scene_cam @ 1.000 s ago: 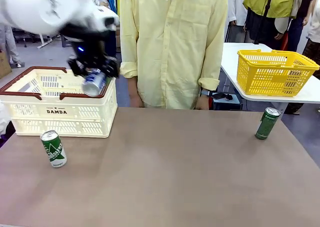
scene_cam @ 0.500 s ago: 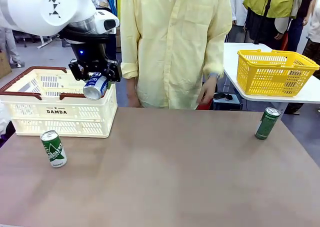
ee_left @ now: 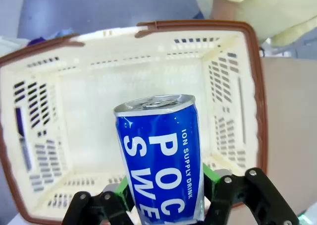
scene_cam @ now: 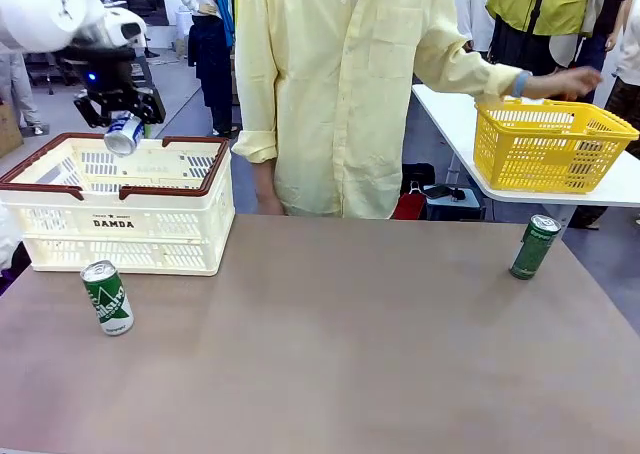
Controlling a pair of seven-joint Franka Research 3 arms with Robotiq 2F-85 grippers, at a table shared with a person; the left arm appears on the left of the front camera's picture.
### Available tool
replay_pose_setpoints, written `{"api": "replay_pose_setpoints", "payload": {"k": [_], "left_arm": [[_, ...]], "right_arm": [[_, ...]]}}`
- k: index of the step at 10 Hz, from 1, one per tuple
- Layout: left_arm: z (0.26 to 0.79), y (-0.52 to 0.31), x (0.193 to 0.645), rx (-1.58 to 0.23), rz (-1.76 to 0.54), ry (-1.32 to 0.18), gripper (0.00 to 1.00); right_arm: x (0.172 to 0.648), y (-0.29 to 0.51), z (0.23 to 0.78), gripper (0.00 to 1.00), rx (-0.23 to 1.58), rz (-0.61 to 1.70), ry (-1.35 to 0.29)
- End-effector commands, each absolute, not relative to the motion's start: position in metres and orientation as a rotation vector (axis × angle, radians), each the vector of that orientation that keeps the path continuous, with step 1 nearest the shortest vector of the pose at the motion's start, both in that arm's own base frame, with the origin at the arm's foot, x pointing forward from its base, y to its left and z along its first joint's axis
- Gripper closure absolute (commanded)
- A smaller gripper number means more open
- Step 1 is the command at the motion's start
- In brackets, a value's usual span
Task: Place the drinks into the Shopping basket.
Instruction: Pick up one drink and place it into the Shopping basket.
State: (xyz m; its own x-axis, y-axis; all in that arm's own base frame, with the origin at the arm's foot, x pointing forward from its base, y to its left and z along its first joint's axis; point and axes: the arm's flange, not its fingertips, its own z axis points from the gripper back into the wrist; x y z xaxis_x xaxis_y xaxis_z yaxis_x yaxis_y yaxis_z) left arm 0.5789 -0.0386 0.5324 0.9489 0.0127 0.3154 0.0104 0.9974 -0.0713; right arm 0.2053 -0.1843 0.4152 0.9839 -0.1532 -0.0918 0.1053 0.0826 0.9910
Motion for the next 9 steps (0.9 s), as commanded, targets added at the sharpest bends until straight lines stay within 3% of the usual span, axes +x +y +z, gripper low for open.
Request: {"api": "replay_pose_setpoints", "payload": {"k": [1,9], "left_arm": [[0.506,-0.049,0.597,-0.085,-0.047,-0.262,1.00],[0.446,-0.052,0.610,-0.064,-0.041,-0.165,1.00]], "right_arm": [[0.205,-0.185,0.417,0.00,1.478,-0.185,-0.041],[0.205,-0.185,0.417,0.00,1.478,-0.185,-0.041]]}}
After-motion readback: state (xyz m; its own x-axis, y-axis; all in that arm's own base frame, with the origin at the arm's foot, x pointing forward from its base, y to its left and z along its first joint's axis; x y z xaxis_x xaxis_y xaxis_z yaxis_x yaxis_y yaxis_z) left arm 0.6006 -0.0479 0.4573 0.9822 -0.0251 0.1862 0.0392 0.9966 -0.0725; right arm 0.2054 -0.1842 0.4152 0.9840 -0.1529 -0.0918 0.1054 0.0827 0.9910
